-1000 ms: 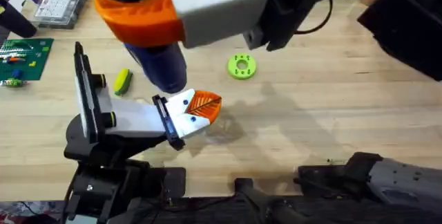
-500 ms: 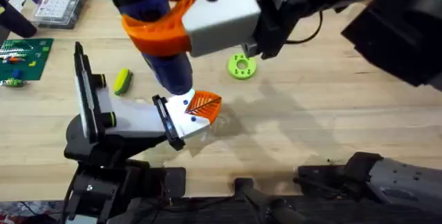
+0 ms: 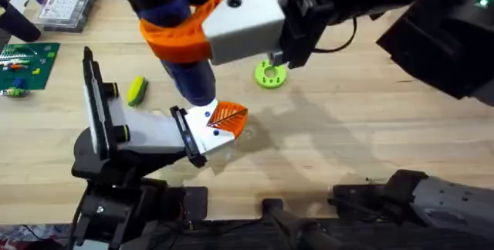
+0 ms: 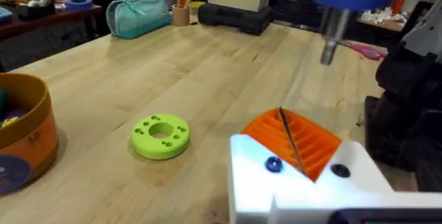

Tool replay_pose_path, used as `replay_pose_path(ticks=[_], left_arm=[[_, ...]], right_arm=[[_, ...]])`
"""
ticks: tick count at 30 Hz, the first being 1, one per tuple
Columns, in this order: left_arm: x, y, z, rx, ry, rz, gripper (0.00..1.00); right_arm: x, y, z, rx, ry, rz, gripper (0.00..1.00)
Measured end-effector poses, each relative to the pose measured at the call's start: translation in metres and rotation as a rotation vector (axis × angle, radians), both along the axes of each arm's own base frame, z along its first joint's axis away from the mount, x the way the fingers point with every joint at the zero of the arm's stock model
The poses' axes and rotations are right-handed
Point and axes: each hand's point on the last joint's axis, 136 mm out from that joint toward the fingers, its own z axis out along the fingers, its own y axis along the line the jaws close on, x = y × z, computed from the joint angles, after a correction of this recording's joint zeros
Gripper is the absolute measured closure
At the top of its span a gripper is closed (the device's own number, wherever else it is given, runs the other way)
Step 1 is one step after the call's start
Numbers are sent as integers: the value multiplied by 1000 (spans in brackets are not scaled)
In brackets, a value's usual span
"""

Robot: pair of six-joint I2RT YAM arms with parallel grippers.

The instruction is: Pick up the gripper from the table and insert it into the empty holder that is missing its gripper. Then pick up a screw, insert it into the mounting hole, and use the screwdriver to tighten it. Finally, clean up the table by picking up the vegetable and placing it into the bucket.

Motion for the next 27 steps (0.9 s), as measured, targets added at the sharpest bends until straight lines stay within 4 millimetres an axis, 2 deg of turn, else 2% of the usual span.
replay_pose_path(ticks=[8, 16, 27], left_arm=[[0, 0, 0, 0, 0, 0, 989], [0, 0, 0, 0, 0, 0, 989], [0, 0, 0, 0, 0, 0, 989]], right_arm=[[4, 3, 0, 15, -8, 0, 964], [15, 13, -20, -21, 49, -6, 966], [16, 13, -30, -23, 66, -9, 966]])
